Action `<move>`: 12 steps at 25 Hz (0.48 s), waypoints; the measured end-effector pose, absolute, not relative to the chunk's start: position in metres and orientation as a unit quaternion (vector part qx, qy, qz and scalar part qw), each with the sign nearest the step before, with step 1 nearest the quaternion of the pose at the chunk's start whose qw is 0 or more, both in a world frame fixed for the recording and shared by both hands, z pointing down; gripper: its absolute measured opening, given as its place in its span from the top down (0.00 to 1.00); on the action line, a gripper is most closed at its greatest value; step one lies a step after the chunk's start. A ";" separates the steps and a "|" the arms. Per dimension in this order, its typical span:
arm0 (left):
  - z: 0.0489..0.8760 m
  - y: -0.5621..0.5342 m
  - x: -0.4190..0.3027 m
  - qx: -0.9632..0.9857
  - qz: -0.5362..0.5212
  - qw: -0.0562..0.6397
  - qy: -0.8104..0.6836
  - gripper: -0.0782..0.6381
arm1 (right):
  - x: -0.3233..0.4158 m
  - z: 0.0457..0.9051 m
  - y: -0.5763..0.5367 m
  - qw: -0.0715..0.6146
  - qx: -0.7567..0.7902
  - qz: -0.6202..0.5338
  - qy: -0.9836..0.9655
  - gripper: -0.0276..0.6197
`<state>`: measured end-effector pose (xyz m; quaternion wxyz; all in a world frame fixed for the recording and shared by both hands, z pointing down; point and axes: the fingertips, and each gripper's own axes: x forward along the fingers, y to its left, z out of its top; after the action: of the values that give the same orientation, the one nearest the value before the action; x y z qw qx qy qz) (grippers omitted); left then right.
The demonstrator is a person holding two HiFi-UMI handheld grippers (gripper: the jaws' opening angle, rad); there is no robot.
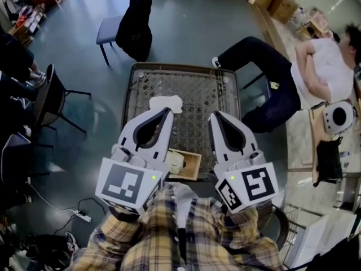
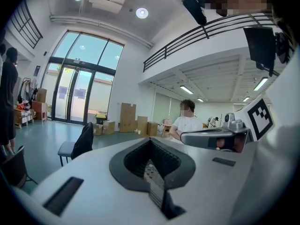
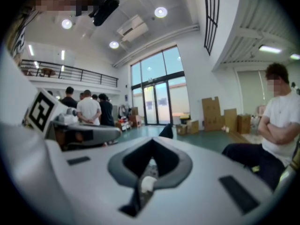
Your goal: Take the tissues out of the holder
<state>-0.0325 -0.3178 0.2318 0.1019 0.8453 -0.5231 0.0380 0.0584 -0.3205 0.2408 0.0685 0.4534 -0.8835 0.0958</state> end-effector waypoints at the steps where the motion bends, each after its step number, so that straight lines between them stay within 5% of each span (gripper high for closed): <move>1: 0.234 -0.319 -0.033 0.845 0.042 0.103 -0.523 0.88 | 0.059 0.244 -0.321 0.071 0.454 0.099 -0.883 0.95; 12: 0.332 -0.306 -0.054 0.840 0.146 0.163 -0.497 0.88 | 0.049 0.335 -0.301 0.144 0.443 0.196 -0.863 0.94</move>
<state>-0.0538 -0.3062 0.3316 0.1625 0.8396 -0.4972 0.1464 0.0485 -0.3014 0.3348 0.1444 0.4425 -0.8632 0.1955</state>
